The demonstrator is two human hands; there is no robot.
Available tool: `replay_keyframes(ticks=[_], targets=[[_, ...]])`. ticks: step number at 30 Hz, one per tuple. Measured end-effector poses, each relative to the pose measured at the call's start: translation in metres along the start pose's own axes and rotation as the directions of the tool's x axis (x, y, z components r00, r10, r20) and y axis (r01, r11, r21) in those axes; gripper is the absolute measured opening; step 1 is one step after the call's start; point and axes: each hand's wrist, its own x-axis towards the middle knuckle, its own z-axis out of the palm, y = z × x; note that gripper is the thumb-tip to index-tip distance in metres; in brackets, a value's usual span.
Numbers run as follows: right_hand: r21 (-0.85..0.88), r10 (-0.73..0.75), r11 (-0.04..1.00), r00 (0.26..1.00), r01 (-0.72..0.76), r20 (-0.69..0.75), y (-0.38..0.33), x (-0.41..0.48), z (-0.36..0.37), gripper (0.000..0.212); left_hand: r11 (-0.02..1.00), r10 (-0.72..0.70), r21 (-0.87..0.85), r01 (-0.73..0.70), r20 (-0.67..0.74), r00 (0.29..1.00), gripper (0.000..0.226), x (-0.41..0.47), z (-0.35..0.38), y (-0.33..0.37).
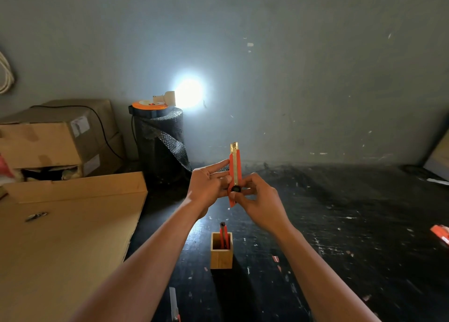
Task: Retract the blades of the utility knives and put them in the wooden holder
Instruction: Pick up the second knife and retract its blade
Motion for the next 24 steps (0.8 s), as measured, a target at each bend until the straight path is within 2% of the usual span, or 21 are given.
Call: replay_keyframes(ticks=[3, 8, 12, 14, 18, 21, 24], targets=[[-0.002, -0.04, 0.999, 0.998, 0.04, 0.04, 0.001, -0.002, -0.002, 0.033, 1.0, 0.009, -0.026, -0.009, 0.005, 1.0, 0.049, 0.0, 0.001, 0.001], [-0.003, -0.024, 1.0, 1.0, 0.024, 0.017, 0.002, -0.001, -0.002, 0.02, 1.0, 0.019, 0.004, -0.019, 0.011, 1.0, 0.051, -0.002, 0.003, 0.001], [0.01, -0.054, 0.999, 0.998, 0.054, 0.035, 0.003, -0.003, -0.003, 0.032, 1.0, 0.03, 0.001, -0.03, -0.003, 1.0, 0.049, -0.001, 0.003, -0.001], [-0.005, -0.061, 0.998, 0.997, 0.061, 0.047, 0.004, -0.002, -0.004, 0.028, 0.999, 0.032, -0.005, -0.032, -0.008, 0.999, 0.049, -0.001, 0.002, -0.002], [0.01, -0.034, 0.999, 0.999, 0.034, 0.012, 0.005, 0.001, -0.003, 0.019, 1.0, 0.023, -0.011, -0.023, -0.001, 1.0, 0.05, -0.001, 0.003, -0.004], [0.007, -0.013, 1.0, 0.999, 0.013, -0.031, 0.009, 0.002, 0.002, 0.02, 1.0, 0.014, -0.005, -0.014, -0.003, 1.0, 0.05, -0.002, 0.005, -0.007], [-0.004, 0.006, 1.0, 1.0, -0.006, -0.009, 0.011, 0.001, 0.006, 0.025, 1.0, 0.018, 0.012, -0.018, -0.016, 1.0, 0.048, -0.001, 0.004, -0.012]])
